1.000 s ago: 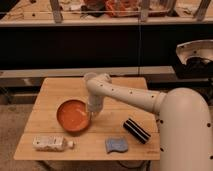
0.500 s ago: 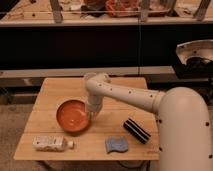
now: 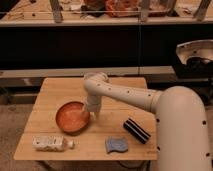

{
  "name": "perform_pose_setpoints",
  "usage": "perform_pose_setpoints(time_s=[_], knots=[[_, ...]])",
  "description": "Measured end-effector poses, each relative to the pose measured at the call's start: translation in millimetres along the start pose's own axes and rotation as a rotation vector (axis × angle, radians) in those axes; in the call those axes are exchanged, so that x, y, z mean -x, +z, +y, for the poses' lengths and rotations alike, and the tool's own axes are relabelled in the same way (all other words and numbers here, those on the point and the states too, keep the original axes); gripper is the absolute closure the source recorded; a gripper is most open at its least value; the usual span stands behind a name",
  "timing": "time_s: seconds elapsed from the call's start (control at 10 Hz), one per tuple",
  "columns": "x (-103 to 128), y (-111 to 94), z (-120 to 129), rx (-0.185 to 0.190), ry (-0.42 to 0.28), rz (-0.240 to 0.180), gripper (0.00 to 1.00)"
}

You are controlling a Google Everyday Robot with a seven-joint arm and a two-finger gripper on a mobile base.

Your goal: Drag the ceramic bowl in a circle

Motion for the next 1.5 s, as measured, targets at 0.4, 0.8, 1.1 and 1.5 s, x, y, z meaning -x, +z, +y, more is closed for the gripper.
perform_pose_setpoints(time_s=[0.4, 0.8, 1.1, 1.5], knots=[[-4.8, 7.0, -5.4, -0.004, -0.014, -0.009, 0.51], [-7.7, 4.8, -9.6, -0.017, -0.024, -0.002, 0.9], [-17.8, -4.7, -6.2, -0.023, -0.014, 0.018, 1.0], [-38.8, -25.6, 55.1, -0.044, 0.089, 0.041, 1.0]])
